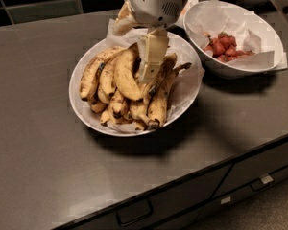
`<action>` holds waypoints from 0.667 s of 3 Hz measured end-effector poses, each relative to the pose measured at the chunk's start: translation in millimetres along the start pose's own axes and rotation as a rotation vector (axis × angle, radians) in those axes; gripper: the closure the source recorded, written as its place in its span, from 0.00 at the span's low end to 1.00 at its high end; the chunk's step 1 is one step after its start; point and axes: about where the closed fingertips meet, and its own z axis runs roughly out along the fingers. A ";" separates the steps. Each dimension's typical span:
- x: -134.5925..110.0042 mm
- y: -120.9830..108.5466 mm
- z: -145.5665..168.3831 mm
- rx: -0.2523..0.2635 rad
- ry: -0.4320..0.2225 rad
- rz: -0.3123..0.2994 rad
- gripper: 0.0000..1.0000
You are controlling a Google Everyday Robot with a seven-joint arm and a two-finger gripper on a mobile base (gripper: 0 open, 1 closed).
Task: Pick banana from white bowl
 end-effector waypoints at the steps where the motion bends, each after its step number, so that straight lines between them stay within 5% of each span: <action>1: -6.8 -2.4 -0.4 -0.009 0.005 0.006 0.17; 2: -6.1 -7.5 -3.0 -0.013 0.030 0.015 0.17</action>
Offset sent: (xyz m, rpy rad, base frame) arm -0.0044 -0.0079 0.0055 -0.1131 0.0567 -0.0153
